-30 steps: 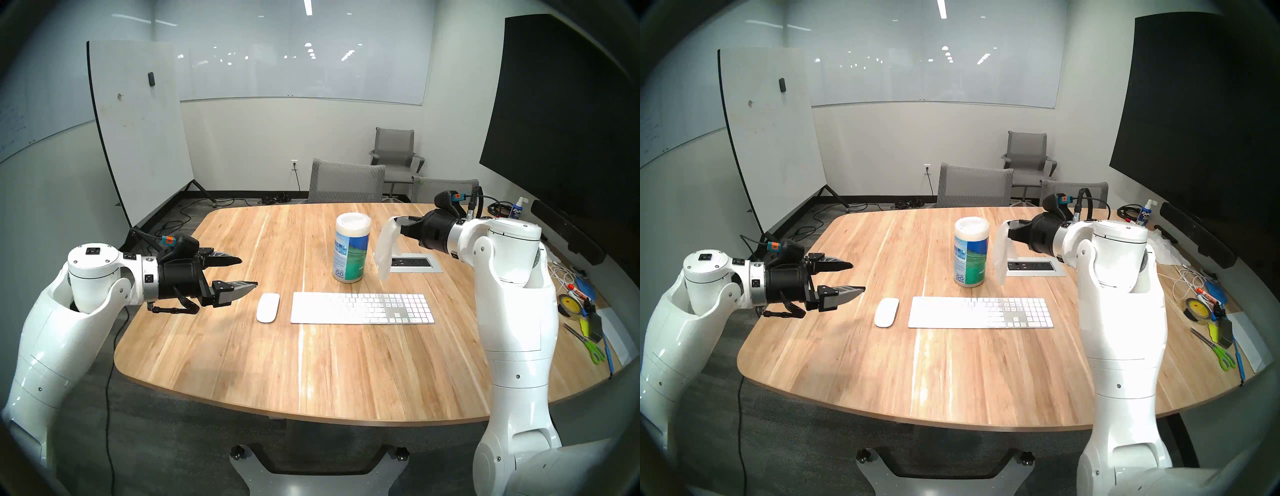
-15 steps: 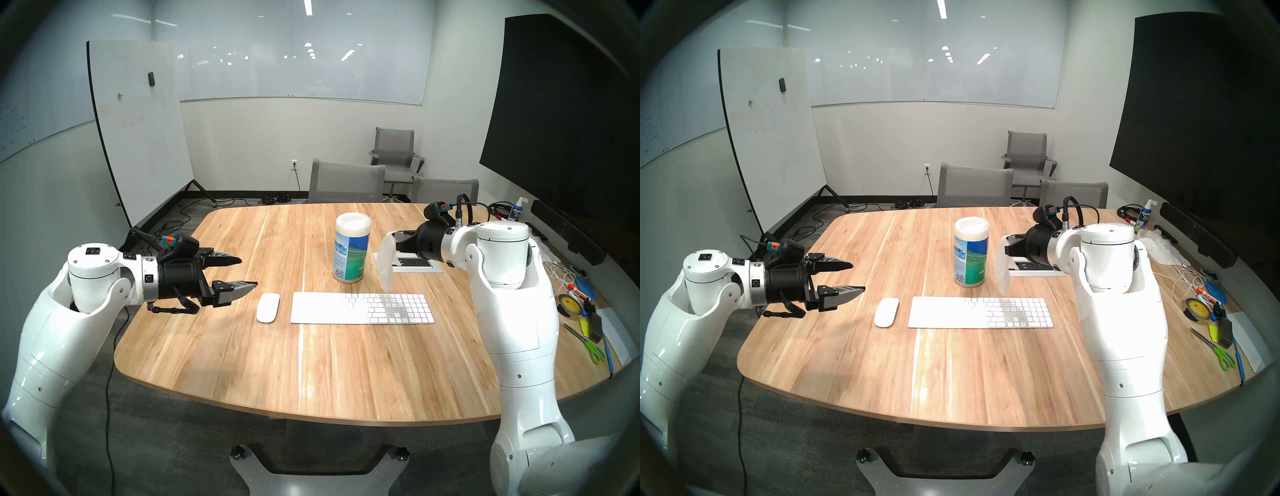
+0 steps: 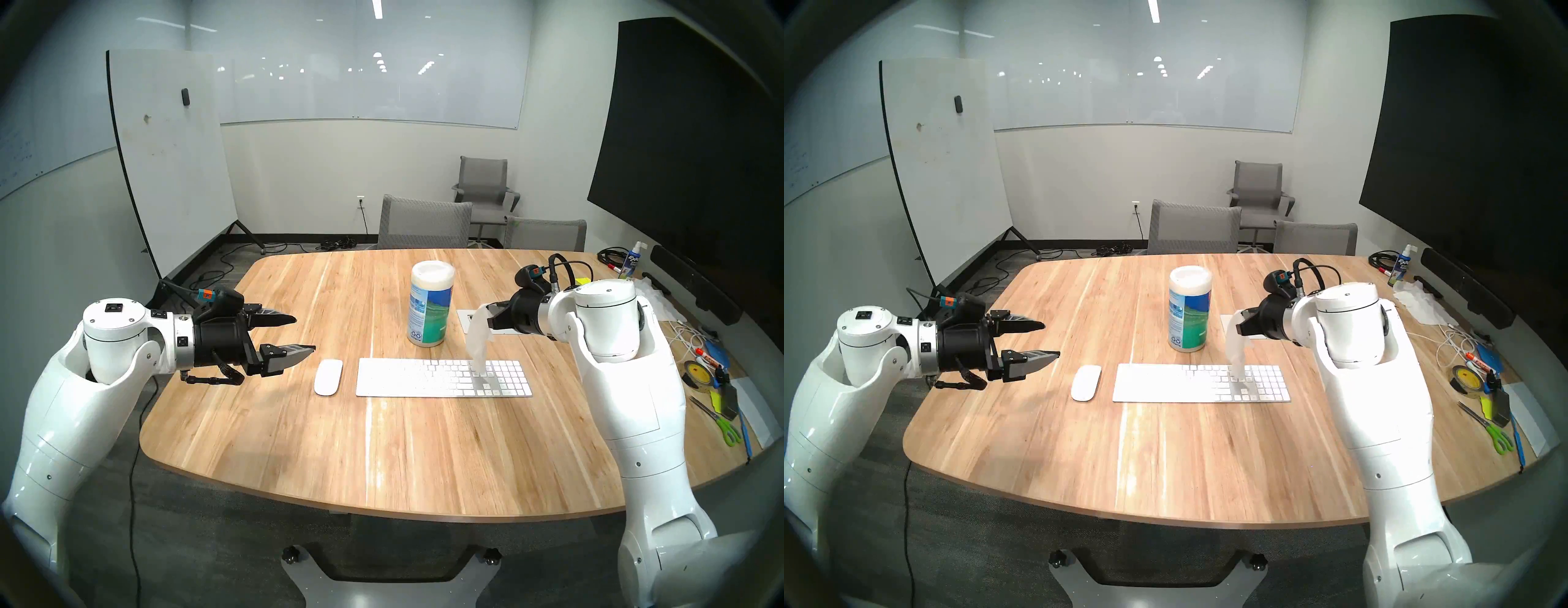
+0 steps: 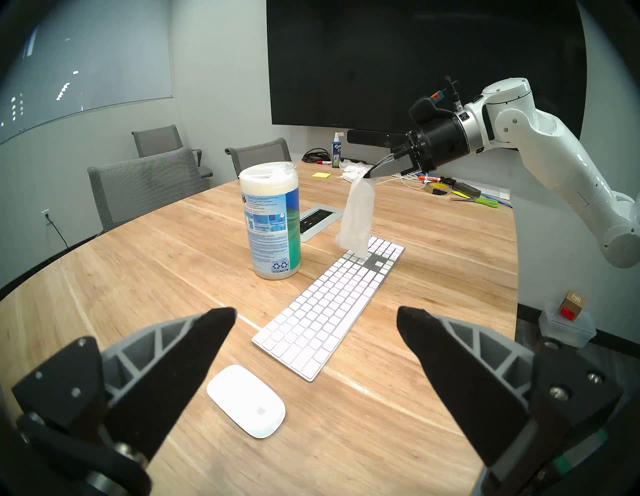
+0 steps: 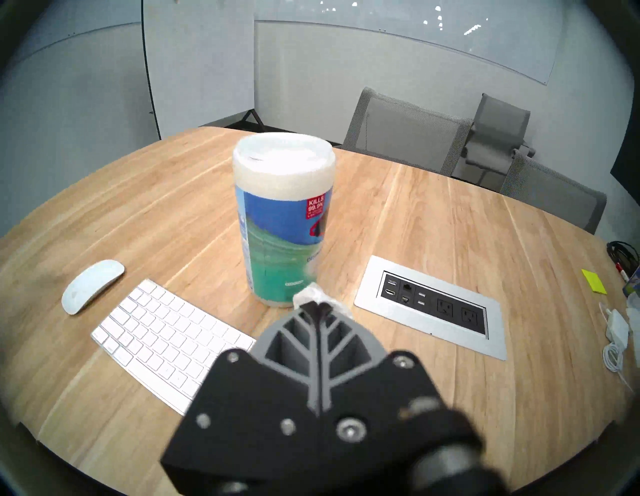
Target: Wipe the keyboards and mice with a disinfecting wipe, then set the wipe down
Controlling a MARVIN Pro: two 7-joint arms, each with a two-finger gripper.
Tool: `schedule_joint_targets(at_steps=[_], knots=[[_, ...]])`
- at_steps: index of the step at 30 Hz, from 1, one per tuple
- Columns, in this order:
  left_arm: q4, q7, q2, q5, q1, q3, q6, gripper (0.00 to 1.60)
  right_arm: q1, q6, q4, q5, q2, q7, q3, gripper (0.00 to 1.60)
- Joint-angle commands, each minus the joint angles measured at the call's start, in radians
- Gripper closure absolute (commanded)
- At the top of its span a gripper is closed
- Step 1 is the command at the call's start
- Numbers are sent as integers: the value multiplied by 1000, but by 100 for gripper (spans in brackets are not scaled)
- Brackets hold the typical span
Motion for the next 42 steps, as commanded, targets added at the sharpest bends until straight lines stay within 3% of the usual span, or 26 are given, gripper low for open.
schedule_joint_targets(at_steps=[1,18,30,42], knots=[[-7,-2,2,-3,-1,-9,-1,0,8,-24,34,-18,47,14,-13,160],[-8,-2,2,-3,-1,-9,-1,0,-29,-97,108,-67,98,51,-48,160],[-7,-2,2,-3,-1,-9,-1,0,-51,-149,144,-78,158,125,-52,160],[-7,-2,2,-3,-1,-9,-1,0,-27,-223,253,-116,154,120,-72,160]])
